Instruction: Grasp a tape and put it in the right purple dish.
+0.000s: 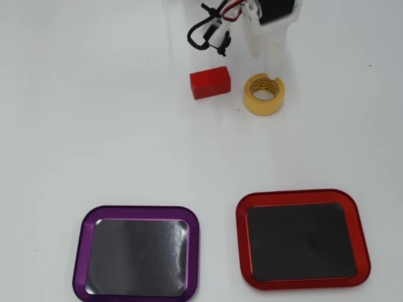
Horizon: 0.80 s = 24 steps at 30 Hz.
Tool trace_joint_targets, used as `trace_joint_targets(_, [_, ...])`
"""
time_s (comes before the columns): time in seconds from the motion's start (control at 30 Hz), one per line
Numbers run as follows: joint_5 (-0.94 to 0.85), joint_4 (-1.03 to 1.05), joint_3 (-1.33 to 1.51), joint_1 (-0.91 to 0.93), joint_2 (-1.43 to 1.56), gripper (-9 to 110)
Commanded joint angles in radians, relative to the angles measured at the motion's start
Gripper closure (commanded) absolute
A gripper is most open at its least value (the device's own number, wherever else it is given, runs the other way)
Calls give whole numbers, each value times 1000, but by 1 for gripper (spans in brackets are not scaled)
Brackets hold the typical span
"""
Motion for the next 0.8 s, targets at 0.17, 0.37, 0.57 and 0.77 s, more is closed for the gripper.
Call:
trace_joint_targets(0.17, [-9,-89,61,5,3,85])
trace_joint_targets(0.37, [-9,-155,121,6,3,85])
trace_joint_targets(0.57, [-11,-189,127,6,3,85])
trace_joint_targets(0.77, [-11,-198,129,6,3,88])
